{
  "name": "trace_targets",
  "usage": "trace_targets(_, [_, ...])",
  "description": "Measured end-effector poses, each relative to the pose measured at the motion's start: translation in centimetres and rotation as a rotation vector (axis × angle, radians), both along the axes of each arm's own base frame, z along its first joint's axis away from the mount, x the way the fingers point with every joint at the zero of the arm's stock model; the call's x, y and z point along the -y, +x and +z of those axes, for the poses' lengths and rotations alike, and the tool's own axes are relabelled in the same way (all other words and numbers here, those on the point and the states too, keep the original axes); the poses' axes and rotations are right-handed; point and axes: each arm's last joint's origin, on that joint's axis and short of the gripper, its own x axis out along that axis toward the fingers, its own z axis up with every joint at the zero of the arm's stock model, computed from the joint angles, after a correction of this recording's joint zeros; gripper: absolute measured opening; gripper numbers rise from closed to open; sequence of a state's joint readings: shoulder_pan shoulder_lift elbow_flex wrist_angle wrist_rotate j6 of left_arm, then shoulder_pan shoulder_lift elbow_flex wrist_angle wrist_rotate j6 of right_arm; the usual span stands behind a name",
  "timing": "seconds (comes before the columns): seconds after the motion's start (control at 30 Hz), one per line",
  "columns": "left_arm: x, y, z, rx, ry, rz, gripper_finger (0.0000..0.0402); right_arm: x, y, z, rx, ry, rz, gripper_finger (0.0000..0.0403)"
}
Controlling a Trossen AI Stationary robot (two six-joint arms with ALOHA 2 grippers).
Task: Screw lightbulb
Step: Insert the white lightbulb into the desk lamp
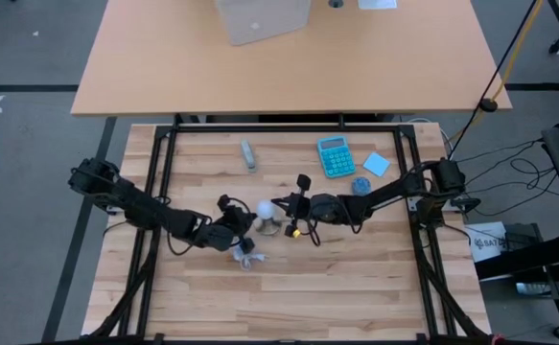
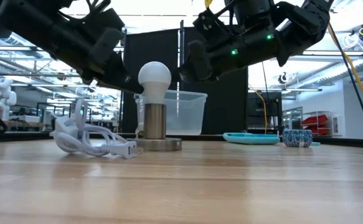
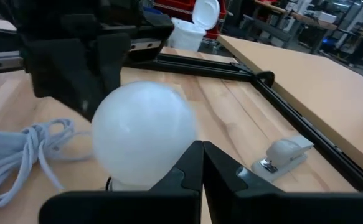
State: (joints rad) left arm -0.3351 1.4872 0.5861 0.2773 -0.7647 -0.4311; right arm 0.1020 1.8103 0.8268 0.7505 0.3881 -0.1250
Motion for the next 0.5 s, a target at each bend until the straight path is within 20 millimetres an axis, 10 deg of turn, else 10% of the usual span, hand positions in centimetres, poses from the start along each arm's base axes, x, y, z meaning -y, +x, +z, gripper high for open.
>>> trace_targets(0.5, [-1.2, -0.3, -0.3, -0.018, -0.009, 0.114, 0.0000, -1.1, -0.4, -1.1, -0.115, 0.000, 0.059, 0.0000])
